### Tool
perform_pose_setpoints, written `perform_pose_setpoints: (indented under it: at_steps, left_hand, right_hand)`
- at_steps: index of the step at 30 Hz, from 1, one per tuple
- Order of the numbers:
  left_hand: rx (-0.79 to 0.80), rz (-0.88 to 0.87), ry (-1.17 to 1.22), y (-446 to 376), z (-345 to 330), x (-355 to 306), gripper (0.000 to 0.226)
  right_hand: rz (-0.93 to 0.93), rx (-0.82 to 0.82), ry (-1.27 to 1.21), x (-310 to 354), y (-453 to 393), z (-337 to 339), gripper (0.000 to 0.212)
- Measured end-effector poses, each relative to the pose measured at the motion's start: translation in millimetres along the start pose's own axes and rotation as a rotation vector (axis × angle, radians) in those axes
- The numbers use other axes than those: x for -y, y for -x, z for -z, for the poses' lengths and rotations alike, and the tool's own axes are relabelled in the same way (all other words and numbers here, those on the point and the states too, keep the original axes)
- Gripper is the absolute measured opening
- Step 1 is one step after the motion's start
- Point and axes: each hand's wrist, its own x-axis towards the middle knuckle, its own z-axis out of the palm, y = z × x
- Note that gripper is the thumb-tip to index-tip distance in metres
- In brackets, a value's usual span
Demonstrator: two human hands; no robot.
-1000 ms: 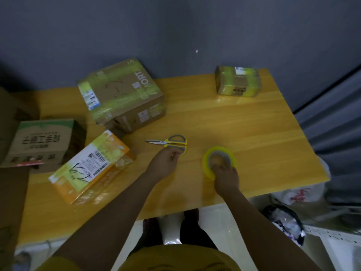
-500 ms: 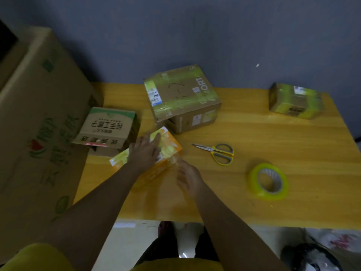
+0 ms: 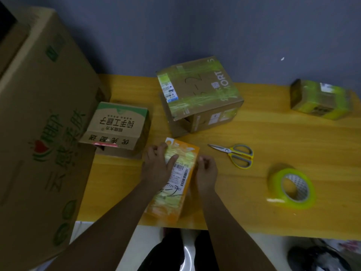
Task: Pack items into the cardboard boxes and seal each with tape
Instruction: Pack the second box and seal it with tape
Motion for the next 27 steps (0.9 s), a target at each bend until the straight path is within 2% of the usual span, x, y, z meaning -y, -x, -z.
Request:
perform_pose_setpoints:
  at_steps: [2, 4, 5, 7, 8, 10, 12, 15, 17, 18, 22, 24, 27]
  left_hand:
    - [0.025, 0.025, 0.078, -0.8, 1.9, 1.8, 0.090]
    - [0.030, 0.023, 0.131, -0.2, 1.9, 2.6, 0.091]
    - [0.034, 0.025, 0.154, -0.1, 2.0, 1.5, 0.088]
    - [0.050, 0.056, 0.186, -0.5, 2.9, -1.8, 0.071]
    - [0.058, 0.073, 0.208, -1.6, 2.4, -2.1, 0.065]
    - [0.074, 0.093, 0.260, -3.2, 1.8, -2.2, 0.066]
    - [0.104, 0.103, 0.301, -4.3, 2.1, -2.1, 0.071]
    - [0.132, 0.152, 0.299, -6.0, 0.5, -1.7, 0.076]
    - [0.153, 0.180, 0.298, -6.5, 0.6, -2.8, 0.078]
    - [0.162, 0.185, 0.301, -6.7, 1.4, -4.1, 0.078]
    - [0.177, 0.235, 0.360, -6.3, 3.1, -6.4, 0.078]
    - [0.140, 0.309, 0.419, -4.1, 1.1, -15.3, 0.075]
    - [0.127, 0.408, 0.482, -2.5, -4.5, -39.1, 0.070]
  right_hand:
    - [0.015, 0.045, 0.109, 0.0, -1.3, -4.0, 0.009]
    - [0.023, 0.050, 0.300, -1.9, -7.1, 3.7, 0.042]
    - [0.013, 0.015, 0.320, -0.7, -8.1, 9.8, 0.051]
    - [-0.017, -0.040, 0.144, 3.9, 2.1, 17.2, 0.047]
    - [-0.042, -0.006, 0.011, 9.2, 12.6, 15.4, 0.045]
    - [-0.091, 0.169, -0.199, 14.8, 32.5, 2.3, 0.051]
    - [-0.121, 0.292, -0.242, 6.2, 36.8, -12.7, 0.068]
    - [-0.286, 0.346, -0.230, -18.4, 14.5, -23.2, 0.100]
    - [-0.344, 0.396, -0.198, -30.4, 1.0, -22.0, 0.111]
    - [-0.347, 0.415, -0.177, -27.9, -2.3, -19.6, 0.109]
    - [-0.230, 0.528, 0.039, 13.9, 12.9, 2.0, 0.073]
    - [-0.119, 0.414, 0.189, 7.6, 14.4, 26.0, 0.059]
    - [0.043, 0.214, 0.228, -5.5, 17.7, 77.6, 0.048]
